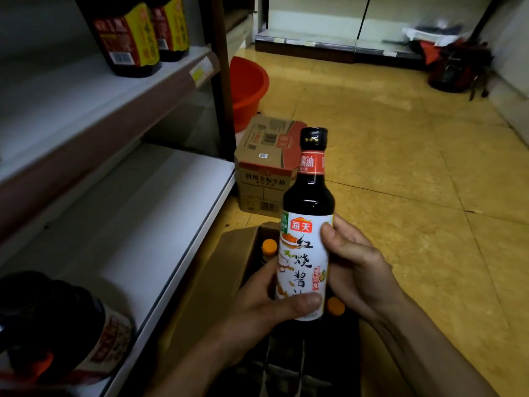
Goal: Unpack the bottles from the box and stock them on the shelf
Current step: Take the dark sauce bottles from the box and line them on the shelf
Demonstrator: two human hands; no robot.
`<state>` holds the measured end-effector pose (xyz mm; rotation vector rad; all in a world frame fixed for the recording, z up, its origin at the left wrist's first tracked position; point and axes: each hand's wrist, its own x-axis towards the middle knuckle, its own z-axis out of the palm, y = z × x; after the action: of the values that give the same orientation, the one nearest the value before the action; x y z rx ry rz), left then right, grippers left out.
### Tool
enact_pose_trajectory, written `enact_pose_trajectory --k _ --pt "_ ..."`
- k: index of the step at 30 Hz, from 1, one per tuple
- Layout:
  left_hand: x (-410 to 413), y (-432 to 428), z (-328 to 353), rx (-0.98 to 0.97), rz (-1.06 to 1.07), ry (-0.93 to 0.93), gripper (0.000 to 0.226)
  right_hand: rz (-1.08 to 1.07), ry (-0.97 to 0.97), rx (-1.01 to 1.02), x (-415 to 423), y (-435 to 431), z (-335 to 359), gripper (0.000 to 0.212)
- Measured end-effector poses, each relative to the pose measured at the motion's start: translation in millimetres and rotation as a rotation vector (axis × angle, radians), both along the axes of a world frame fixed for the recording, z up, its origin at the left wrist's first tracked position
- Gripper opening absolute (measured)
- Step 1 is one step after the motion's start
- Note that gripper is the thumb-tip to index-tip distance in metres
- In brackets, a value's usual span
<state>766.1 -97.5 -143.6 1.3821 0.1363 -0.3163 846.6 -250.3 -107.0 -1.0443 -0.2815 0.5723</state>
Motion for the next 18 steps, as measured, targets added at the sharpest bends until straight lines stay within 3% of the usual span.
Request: enact_pose_trajectory --k 3,6,14,18 --pt "-0.4 -7.0 -4.7 0.030 0.133 -0.034 0.062 -0.015 -0.113 -0.263 -3.0 1.1 1.5 0.040" --pt "1.9 -5.6 -5.3 -0.003 0.215 -0.036 0.064 0.031 -0.248 -0.518 -9.0 4.8 -1.2 0.050" --pt "8.6 0.2 -5.1 0.015 0.296 -0.042 0.065 0.079 -0.217 -0.426 -6.8 15.2 -9.0 0.048" --pt "5.2 4.4 11.8 0.041 0.291 -0.008 0.053 0.059 -0.132 -0.413 -11.8 16.7 1.1 0.047"
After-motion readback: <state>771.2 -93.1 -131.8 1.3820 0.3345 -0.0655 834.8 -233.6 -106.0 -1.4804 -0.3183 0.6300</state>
